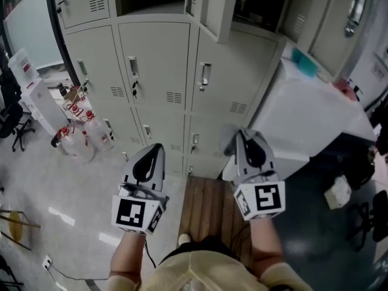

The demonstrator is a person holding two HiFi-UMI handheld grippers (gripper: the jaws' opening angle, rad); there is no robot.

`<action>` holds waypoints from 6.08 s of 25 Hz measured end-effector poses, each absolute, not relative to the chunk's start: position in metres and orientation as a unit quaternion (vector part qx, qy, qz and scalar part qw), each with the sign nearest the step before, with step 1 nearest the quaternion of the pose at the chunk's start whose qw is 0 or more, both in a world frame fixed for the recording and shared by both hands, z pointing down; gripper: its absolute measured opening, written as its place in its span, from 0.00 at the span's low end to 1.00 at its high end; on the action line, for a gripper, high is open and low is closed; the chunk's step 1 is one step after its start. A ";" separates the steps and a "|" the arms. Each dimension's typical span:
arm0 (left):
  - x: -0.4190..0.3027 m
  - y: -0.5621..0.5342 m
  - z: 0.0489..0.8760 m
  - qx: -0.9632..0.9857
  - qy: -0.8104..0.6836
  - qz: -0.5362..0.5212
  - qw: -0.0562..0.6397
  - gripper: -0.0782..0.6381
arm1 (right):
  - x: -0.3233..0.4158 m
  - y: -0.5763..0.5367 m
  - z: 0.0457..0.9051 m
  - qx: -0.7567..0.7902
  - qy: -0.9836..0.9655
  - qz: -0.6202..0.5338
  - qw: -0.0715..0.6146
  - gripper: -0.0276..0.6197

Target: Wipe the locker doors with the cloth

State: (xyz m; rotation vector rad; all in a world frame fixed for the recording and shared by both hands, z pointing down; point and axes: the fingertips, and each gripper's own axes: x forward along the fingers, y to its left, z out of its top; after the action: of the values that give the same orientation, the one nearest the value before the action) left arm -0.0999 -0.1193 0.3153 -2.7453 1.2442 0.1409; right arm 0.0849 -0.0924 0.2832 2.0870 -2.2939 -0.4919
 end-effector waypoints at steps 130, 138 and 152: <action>-0.046 -0.273 0.339 -0.866 0.496 0.056 0.022 0.10 | 0.131 -0.382 0.314 0.662 -0.724 -0.190 0.038 0.05; -0.019 -0.274 0.337 -0.883 0.464 0.061 0.018 0.10 | 0.182 -0.363 0.317 0.698 -0.689 -0.187 0.052 0.05; 0.031 -0.268 0.340 -0.911 0.407 0.058 0.017 0.10 | 0.261 -0.333 0.327 0.755 -0.630 -0.174 0.058 0.05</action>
State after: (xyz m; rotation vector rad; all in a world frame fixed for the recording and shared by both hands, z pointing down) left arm 0.0310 -0.2677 0.3400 -2.8327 1.2648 0.1800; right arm 0.2613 -0.3332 0.3265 2.2867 -1.9085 -0.5275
